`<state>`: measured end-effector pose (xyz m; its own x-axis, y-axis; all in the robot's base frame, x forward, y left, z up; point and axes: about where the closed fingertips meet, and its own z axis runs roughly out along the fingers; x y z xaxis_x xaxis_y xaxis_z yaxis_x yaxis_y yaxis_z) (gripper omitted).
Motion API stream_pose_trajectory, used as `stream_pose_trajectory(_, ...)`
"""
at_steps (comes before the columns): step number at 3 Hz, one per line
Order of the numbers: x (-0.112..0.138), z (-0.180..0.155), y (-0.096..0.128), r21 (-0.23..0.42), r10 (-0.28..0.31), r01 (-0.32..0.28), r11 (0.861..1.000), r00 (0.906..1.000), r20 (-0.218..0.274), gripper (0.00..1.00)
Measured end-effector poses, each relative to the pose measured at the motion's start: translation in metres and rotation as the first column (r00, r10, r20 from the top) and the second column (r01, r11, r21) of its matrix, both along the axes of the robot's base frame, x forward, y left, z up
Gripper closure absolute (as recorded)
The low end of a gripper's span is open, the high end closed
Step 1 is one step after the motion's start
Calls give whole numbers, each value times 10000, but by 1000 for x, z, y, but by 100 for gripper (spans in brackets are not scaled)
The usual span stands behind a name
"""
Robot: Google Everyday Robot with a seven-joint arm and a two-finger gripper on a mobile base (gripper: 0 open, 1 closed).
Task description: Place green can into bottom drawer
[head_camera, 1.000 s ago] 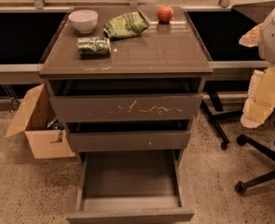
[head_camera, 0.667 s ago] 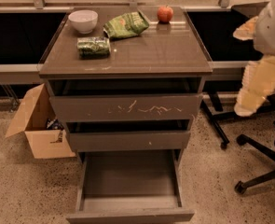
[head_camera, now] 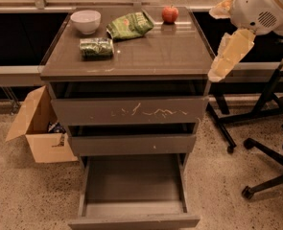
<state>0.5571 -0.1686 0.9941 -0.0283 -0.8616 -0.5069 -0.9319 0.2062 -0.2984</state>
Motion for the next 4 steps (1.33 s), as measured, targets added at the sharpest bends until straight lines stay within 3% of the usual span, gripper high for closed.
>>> stream_pose_trajectory(1,0,0,0,0,0,0,10000,10000,0,0)
stream_pose_trajectory(2,34,-2,18,490,33,-49,9988,9995,323,0)
stream_pose_trajectory(3,98,-9,62,1511,424,-531,9871,9964,732,0)
stream_pose_trajectory(4,139,-18,99,2331,571,-748,9696,9950,818,0)
